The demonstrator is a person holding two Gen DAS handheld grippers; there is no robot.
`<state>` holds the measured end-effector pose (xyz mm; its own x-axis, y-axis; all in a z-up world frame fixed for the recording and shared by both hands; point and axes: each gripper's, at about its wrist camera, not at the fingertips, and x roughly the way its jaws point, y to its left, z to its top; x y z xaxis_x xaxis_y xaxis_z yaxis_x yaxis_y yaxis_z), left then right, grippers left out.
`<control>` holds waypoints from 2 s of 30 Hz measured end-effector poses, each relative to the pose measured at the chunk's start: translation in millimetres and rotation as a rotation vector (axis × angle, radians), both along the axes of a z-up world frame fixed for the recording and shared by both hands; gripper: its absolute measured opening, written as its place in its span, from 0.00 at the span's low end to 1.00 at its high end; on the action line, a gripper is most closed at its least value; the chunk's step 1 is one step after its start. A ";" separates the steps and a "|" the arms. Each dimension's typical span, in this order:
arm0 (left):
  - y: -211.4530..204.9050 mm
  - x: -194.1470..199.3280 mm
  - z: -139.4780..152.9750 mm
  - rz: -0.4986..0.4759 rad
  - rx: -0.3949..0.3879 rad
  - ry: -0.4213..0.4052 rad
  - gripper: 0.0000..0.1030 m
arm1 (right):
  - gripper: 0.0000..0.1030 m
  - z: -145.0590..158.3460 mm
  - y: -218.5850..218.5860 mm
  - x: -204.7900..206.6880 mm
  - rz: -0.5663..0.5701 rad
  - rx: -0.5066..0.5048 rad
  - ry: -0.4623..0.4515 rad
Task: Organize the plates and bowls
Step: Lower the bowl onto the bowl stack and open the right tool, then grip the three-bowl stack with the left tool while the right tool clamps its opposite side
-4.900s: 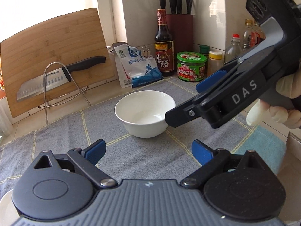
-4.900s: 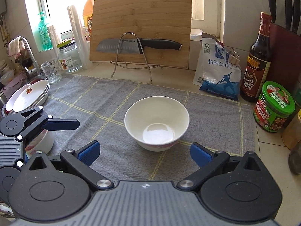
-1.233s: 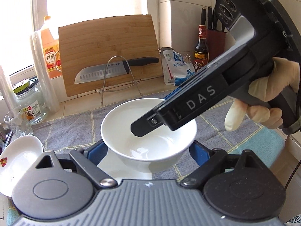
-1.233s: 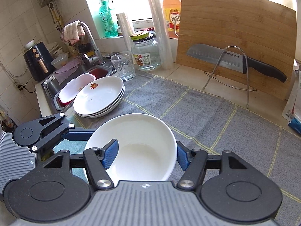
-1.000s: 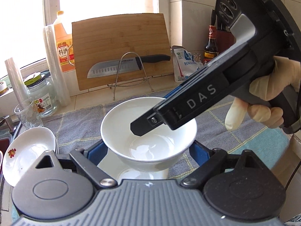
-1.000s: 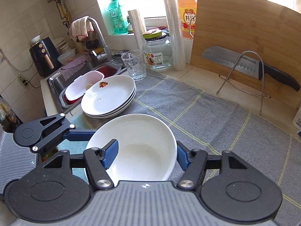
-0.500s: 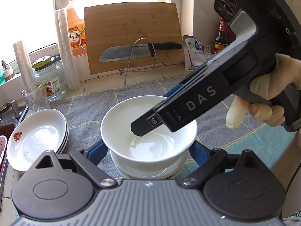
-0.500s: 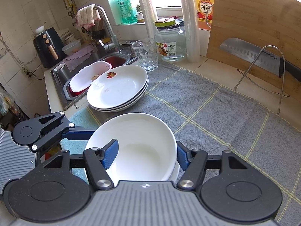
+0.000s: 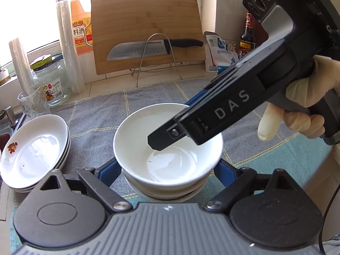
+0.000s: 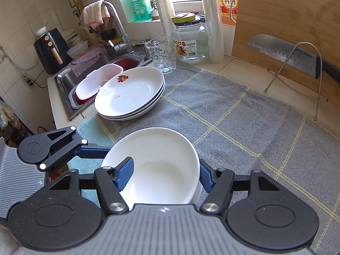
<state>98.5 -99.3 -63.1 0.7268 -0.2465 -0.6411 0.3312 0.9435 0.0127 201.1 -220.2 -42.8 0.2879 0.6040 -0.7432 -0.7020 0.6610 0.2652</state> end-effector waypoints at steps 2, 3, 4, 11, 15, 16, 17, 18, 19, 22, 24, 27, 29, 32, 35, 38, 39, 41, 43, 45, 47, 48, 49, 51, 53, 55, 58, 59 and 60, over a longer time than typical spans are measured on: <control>0.0 1.5 -0.9 0.000 0.001 0.001 0.90 | 0.68 -0.2 0.1 0.0 0.001 -0.001 -0.001; 0.1 2.0 -1.5 0.000 0.000 0.004 0.90 | 0.68 -0.5 0.3 -0.1 0.001 -0.002 -0.001; 0.4 2.5 -2.4 0.001 -0.002 0.008 0.90 | 0.69 -0.8 0.4 -0.2 0.002 -0.002 -0.001; 6.7 2.1 -4.5 -0.007 -0.018 0.013 0.94 | 0.87 0.6 4.2 -3.5 0.022 -0.002 -0.023; 12.6 -1.0 -6.6 -0.010 -0.001 0.016 0.94 | 0.93 2.3 6.1 -6.3 0.027 -0.015 -0.041; 14.2 -2.3 -7.1 -0.018 0.003 0.017 0.94 | 0.93 2.6 6.6 -6.8 0.029 -0.018 -0.044; 15.7 -3.4 -7.3 -0.026 0.005 0.018 0.94 | 0.94 3.0 6.9 -7.7 0.030 -0.021 -0.048; 17.4 -4.7 -7.9 -0.033 0.008 0.019 0.94 | 0.95 3.7 7.3 -9.1 0.033 -0.026 -0.055; 18.9 -5.3 -8.0 -0.039 0.010 0.020 0.94 | 0.95 4.5 7.6 -10.8 0.034 -0.028 -0.060; 24.8 -8.4 -7.7 -0.070 0.019 0.009 0.95 | 0.97 8.0 8.5 -16.3 0.034 -0.041 -0.085; 28.6 -9.6 -7.2 -0.095 0.032 -0.003 0.96 | 0.99 10.5 7.4 -20.2 0.034 -0.044 -0.102; 34.6 -9.7 -7.6 -0.138 0.044 -0.018 0.97 | 1.00 14.9 6.8 -27.8 0.025 -0.047 -0.130; 39.0 -7.6 -9.5 -0.170 0.050 -0.016 0.97 | 1.00 17.1 6.8 -33.6 0.021 -0.055 -0.154; 45.0 -5.8 -12.7 -0.244 0.056 -0.014 0.97 | 1.00 18.9 4.7 -46.4 0.016 -0.074 -0.200; 51.2 -3.1 -18.5 -0.314 0.064 0.008 0.98 | 1.00 16.2 1.6 -58.8 0.011 -0.109 -0.222; 56.1 3.1 -27.1 -0.358 0.065 0.048 0.98 | 1.00 5.3 -3.0 -72.2 0.003 -0.164 -0.226; 57.4 5.4 -30.2 -0.368 0.070 0.057 0.98 | 1.00 0.9 -4.1 -74.3 0.000 -0.180 -0.223; 58.5 9.1 -35.5 -0.385 0.083 0.067 0.98 | 1.00 -11.9 -5.7 -78.2 -0.013 -0.229 -0.219; 59.2 13.8 -40.1 -0.408 0.096 0.076 0.97 | 1.00 -23.2 -6.8 -79.2 -0.013 -0.257 -0.216; 56.9 17.5 -43.1 -0.426 0.115 0.080 0.97 | 1.00 -33.1 -6.7 -76.7 -0.011 -0.272 -0.208; 54.3 21.3 -45.4 -0.438 0.134 0.079 0.97 | 1.00 -42.6 -7.1 -73.4 0.012 -0.271 -0.201; 52.8 23.9 -46.9 -0.443 0.139 0.081 0.97 | 1.00 -46.4 -7.0 -70.7 0.025 -0.268 -0.202; 51.3 27.9 -48.3 -0.444 0.146 0.087 0.97 | 1.00 -49.7 -7.2 -67.8 0.041 -0.266 -0.203; 48.9 33.4 -50.9 -0.441 0.158 0.099 0.97 | 1.00 -56.0 -5.9 -60.5 0.070 -0.260 -0.203; 47.0 38.4 -53.2 -0.440 0.175 0.112 0.97 | 1.00 -61.9 -3.6 -51.6 0.103 -0.250 -0.206; 44.6 42.7 -53.6 -0.428 0.198 0.120 0.96 | 1.00 -65.2 -1.8 -46.4 0.140 -0.241 -0.205; 42.8 45.4 -52.0 -0.428 0.204 0.140 0.96 | 1.00 -68.0 0.5 -39.2 0.210 -0.215 -0.205; 42.2 46.2 -51.3 -0.430 0.207 0.145 0.96 | 1.00 -68.1 0.7 -37.3 0.229 -0.207 -0.204; 40.8 46.3 -50.7 -0.431 0.215 0.149 0.96 | 1.00 -67.9 0.5 -35.9 0.240 -0.201 -0.205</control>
